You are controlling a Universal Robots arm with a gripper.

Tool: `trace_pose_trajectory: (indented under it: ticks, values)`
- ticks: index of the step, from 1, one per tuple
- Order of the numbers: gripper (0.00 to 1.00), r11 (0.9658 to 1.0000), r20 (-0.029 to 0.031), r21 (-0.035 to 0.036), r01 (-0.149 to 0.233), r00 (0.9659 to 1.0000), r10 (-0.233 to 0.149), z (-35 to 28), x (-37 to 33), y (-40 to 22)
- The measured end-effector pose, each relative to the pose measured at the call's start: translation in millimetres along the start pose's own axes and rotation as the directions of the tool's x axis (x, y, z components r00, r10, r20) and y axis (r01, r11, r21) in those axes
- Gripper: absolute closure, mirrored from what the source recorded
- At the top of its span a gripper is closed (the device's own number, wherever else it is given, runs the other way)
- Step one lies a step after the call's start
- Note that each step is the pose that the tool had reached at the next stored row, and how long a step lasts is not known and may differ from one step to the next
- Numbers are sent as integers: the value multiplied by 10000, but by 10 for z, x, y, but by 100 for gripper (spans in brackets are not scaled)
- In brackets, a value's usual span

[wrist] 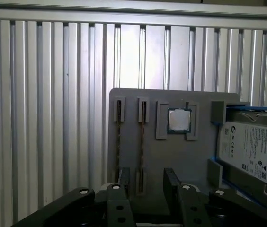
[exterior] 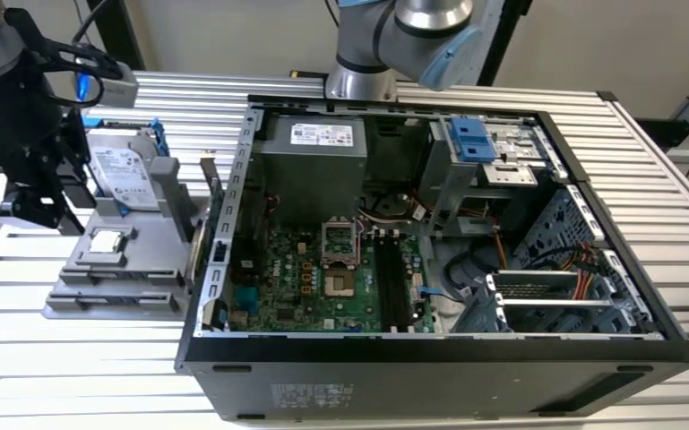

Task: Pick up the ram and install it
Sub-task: 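Pick up the ram and move it above insertion slot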

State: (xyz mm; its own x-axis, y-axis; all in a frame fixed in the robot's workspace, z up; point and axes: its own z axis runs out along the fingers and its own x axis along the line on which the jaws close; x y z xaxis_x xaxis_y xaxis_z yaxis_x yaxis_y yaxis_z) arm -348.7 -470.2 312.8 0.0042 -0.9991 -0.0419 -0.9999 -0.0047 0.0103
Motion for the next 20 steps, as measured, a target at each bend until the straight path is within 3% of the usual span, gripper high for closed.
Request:
trace_pose_trajectory:
  ticks: [8, 20]
  values:
    - [0, 10000, 2, 2, 0, 10000, 0, 20, 1, 0]
    - [0, 10000, 0, 1, 0, 10000, 0, 99, 4, 0]
